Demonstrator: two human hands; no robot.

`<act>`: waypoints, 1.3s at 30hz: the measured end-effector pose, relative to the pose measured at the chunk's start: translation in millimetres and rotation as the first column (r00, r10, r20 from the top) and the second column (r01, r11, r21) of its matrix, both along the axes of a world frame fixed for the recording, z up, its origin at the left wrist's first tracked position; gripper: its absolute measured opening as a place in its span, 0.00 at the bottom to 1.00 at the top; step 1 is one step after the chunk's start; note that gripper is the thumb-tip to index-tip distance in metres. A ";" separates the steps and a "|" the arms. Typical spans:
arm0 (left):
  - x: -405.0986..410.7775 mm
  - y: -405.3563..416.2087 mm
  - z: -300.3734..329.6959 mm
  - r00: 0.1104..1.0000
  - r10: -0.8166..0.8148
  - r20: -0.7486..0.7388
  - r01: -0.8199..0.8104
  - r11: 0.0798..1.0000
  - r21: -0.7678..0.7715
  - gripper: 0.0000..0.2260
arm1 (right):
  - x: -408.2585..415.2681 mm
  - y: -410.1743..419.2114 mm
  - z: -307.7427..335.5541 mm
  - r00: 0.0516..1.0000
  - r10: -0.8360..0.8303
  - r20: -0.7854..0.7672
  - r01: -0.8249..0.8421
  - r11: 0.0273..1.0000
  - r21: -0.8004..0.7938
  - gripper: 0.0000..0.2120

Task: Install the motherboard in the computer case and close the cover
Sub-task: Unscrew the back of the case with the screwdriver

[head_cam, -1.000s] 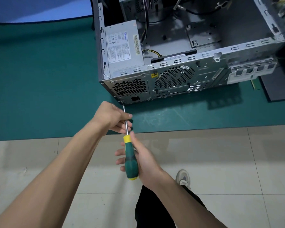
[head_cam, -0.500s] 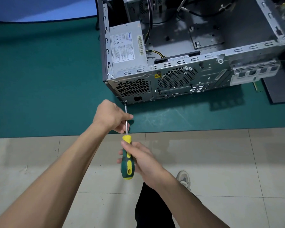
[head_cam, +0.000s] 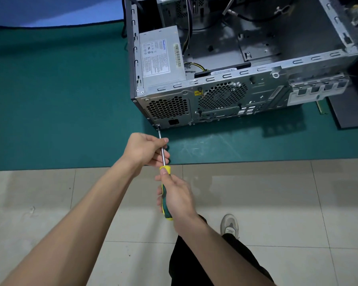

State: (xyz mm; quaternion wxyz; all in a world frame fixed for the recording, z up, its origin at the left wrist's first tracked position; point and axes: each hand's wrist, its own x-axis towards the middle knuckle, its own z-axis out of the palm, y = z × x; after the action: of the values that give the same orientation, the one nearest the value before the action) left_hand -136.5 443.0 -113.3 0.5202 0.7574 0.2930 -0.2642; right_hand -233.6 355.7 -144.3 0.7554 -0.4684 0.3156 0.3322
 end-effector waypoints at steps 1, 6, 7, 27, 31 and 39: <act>-1.5 -1.2 -0.5 1.000 0.009 0.004 -0.009 1.000 -0.010 0.09 | -0.4 0.8 -0.9 0.999 -0.035 -0.006 0.035 0.999 0.035 0.15; -5.9 -7.5 -1.9 0.998 0.046 0.036 -0.045 0.999 -0.026 0.10 | 5.0 -11.5 -2.8 0.997 -0.002 -0.071 0.022 0.963 0.270 0.17; -6.5 -9.3 -1.8 0.998 0.057 0.036 -0.056 0.998 -0.035 0.10 | 5.5 -14.2 -3.5 0.998 0.019 -0.065 -0.002 0.966 0.259 0.17; -47.5 -122.3 151.5 0.898 0.256 0.357 -0.133 0.933 -0.334 0.10 | 59.8 -198.4 184.7 0.403 0.912 0.078 -0.119 0.137 -0.983 0.09; -34.1 -147.7 188.3 0.874 0.148 0.462 -0.002 0.953 -0.302 0.09 | 74.1 -222.0 210.6 0.439 0.891 0.118 -0.029 0.145 -0.989 0.08; 45.6 -171.7 165.8 0.871 -0.100 0.480 0.136 0.990 -0.040 0.19 | 126.5 -268.3 191.1 0.829 0.456 0.324 0.047 0.521 -0.852 0.21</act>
State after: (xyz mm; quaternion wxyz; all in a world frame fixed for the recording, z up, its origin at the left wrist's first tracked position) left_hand -90.9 271.3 52.5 0.5864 0.7961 0.0994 -0.1115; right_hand -107.0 87.4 46.8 0.4484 -0.8739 0.1616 0.0953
